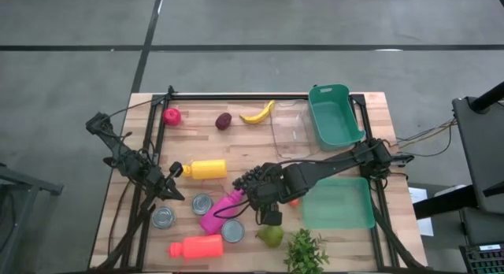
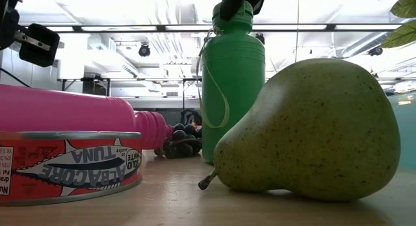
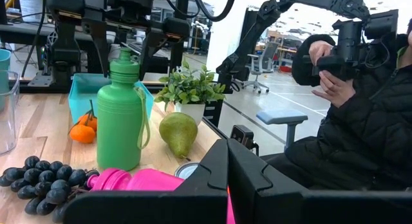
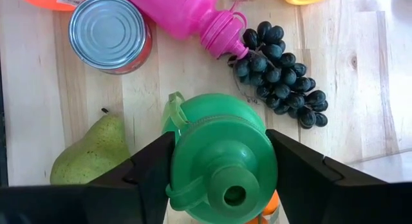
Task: Pick & Place Food Item
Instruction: Put the green water bottle into the green bin
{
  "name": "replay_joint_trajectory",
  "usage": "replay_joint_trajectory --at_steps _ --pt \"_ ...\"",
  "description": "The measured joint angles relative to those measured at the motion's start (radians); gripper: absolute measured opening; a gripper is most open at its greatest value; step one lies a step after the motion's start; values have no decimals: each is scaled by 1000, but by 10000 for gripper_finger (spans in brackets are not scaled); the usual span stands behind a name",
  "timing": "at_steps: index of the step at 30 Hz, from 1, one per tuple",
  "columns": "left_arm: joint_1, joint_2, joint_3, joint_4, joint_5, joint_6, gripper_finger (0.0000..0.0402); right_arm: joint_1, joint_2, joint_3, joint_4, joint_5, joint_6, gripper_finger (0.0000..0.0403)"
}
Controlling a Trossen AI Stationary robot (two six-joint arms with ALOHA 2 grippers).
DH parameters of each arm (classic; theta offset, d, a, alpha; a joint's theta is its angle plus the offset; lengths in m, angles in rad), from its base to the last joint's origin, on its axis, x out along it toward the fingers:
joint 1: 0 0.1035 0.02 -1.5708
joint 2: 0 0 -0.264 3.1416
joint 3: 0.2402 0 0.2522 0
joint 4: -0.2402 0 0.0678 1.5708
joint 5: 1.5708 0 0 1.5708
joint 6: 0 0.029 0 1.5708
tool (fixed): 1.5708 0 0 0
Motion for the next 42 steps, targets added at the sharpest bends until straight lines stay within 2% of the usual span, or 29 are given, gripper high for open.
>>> replay_joint_trajectory --at_steps 18,26,35,42 --pt "0 0 0 0 0 0 0 -1 -4 10 -5 5 -1 210" --pt "0 0 0 0 0 0 0 -11 -107 14 -23 24 0 212" --pt "0 0 0 0 0 0 0 -44 -276 15 -162 175 100 214" --pt "0 0 0 0 0 0 0 -124 -400 14 -302 272 174 215"
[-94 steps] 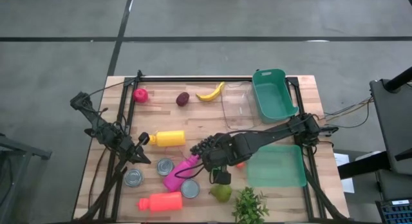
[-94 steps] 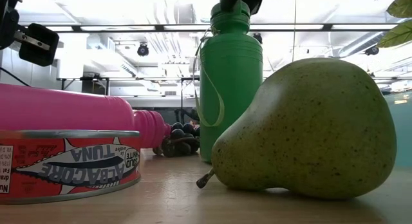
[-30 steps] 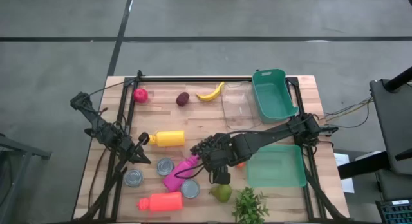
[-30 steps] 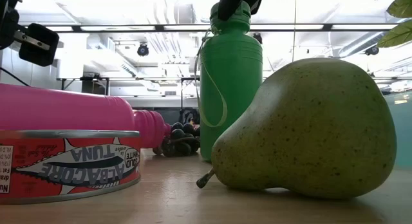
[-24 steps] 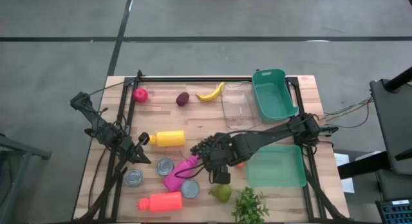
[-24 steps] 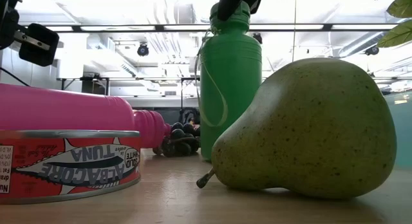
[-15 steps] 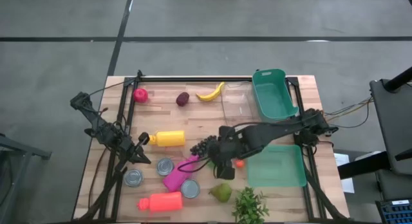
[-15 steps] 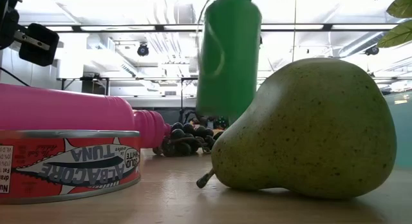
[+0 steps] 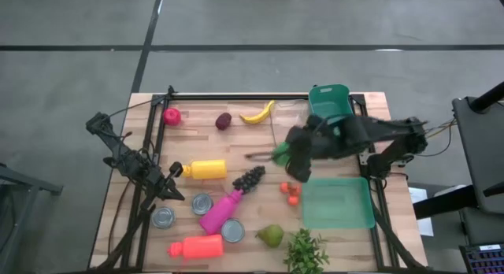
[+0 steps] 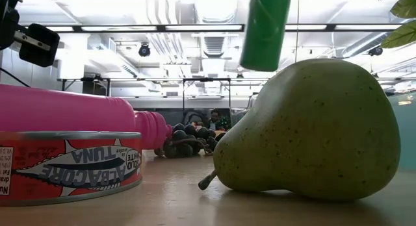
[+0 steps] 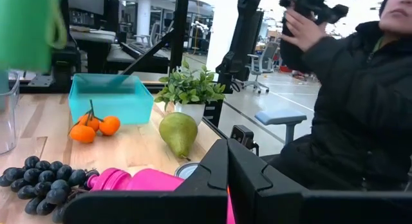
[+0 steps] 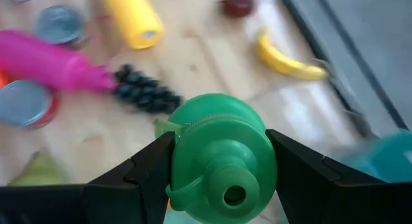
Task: Pick & Place Food Item
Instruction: Put the green water bottle into the green bin
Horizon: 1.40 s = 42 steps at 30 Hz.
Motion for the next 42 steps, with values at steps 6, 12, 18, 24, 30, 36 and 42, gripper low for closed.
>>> replay_joint_trajectory --at_steps 6,12,18,24,30,36,42 --pt "0 0 0 0 0 0 0 -147 -96 -1 -82 37 17 215" --pt "0 0 0 0 0 0 0 -342 -168 -1 -93 35 17 215" --pt "0 0 0 0 0 0 0 -544 -207 -5 -126 0 18 215" --pt "0 0 0 0 0 0 0 -728 -216 -36 -125 -75 9 215" --pt "0 0 0 0 0 0 0 -878 -211 -76 -123 -129 -25 215" --pt "0 0 0 0 0 0 0 -993 -210 -143 -43 -186 -78 215" --pt "0 0 0 0 0 0 0 -1100 -202 -248 102 -262 -120 215"
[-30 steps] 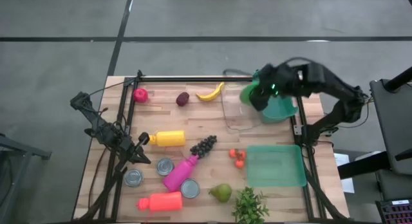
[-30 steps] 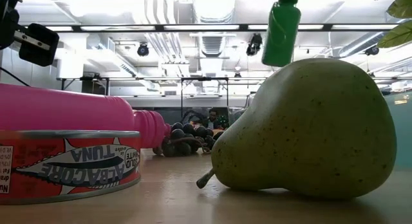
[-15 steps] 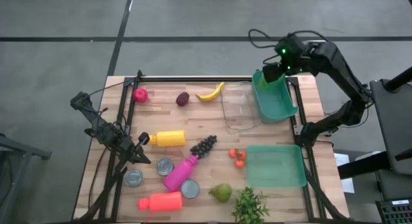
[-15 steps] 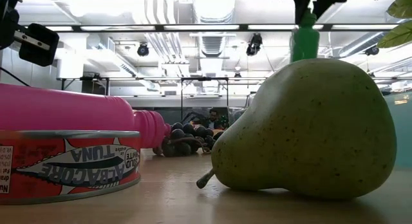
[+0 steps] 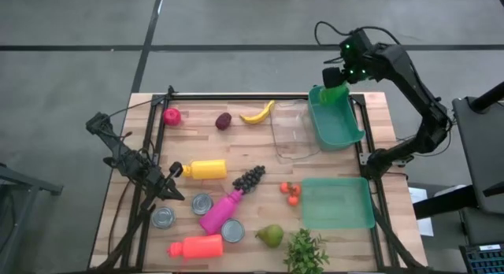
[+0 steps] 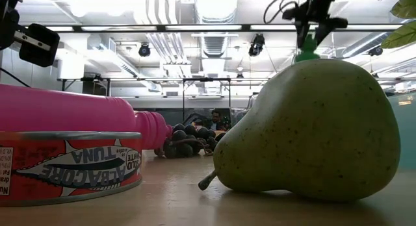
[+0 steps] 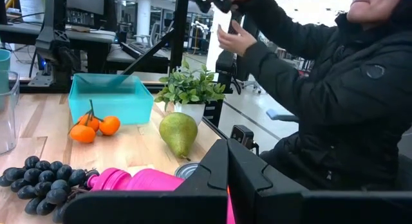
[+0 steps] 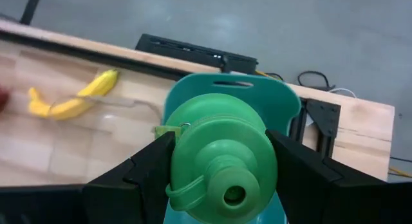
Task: Pick & Place Food Item
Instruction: Put the green water bottle into the green bin
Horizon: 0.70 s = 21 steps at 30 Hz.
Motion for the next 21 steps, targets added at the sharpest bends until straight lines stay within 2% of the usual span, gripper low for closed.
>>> replay_joint_trajectory --at_steps 11,21 --pt "0 0 0 0 0 0 0 -151 77 -95 23 -3 -14 215" --pt "0 0 0 0 0 0 0 -164 142 -106 50 -5 -2 215"
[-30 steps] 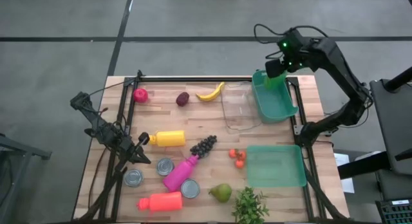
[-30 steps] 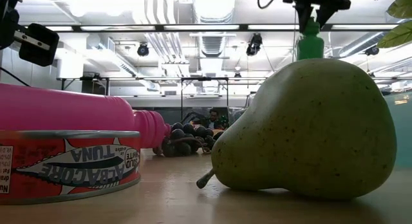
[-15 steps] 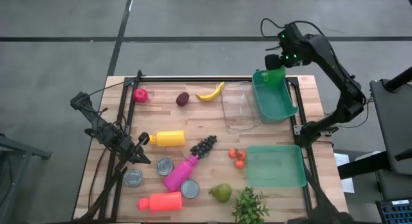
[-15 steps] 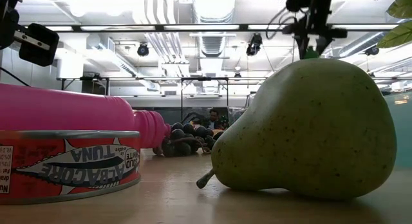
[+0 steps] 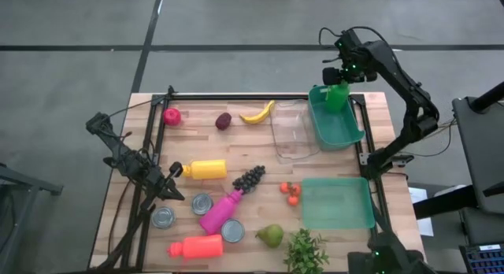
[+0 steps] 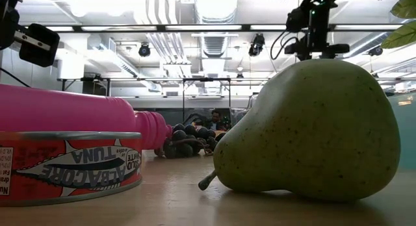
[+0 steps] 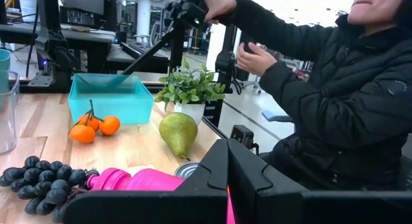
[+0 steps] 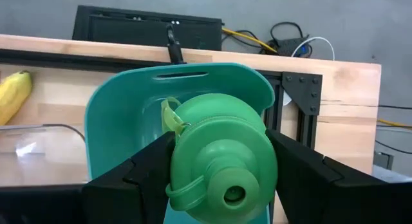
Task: Pick & Place Food Item
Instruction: Put the green water bottle into the green bin
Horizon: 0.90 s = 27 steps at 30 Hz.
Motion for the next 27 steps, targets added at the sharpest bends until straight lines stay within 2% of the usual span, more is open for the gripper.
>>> replay_joint_trajectory --at_steps 17,27 --pt "0 0 0 0 0 0 0 -5 160 0 24 3 26 215" --pt "0 0 0 0 0 0 0 -5 165 1 66 6 21 215"
